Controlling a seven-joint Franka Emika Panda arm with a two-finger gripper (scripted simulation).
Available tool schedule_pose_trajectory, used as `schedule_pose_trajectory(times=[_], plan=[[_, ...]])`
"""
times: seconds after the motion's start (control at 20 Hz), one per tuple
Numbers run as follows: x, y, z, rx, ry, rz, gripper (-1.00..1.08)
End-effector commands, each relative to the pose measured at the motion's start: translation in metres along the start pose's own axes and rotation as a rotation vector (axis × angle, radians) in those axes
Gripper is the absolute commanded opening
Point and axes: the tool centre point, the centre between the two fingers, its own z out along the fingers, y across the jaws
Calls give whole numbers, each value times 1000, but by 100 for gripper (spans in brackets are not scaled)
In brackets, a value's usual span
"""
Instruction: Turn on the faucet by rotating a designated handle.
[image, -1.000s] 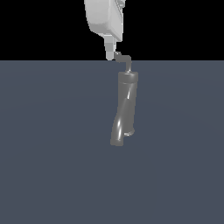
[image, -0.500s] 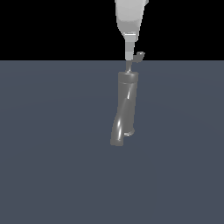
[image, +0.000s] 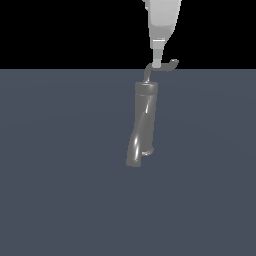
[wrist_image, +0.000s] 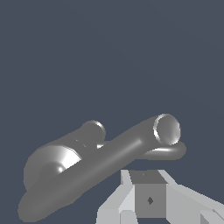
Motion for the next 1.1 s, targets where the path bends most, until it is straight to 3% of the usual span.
schedule_pose_trajectory(times=[0.0,0.45,0.5,0.55,1.05], plan=[[28,-11,0,7,0,35,-100],[67,-33,0,6,0,53,-100],[67,-33,0,6,0,53,-100],[30,-31,0,4,-4,-9,-100],[46,-63,0,5,-2,15,-100]])
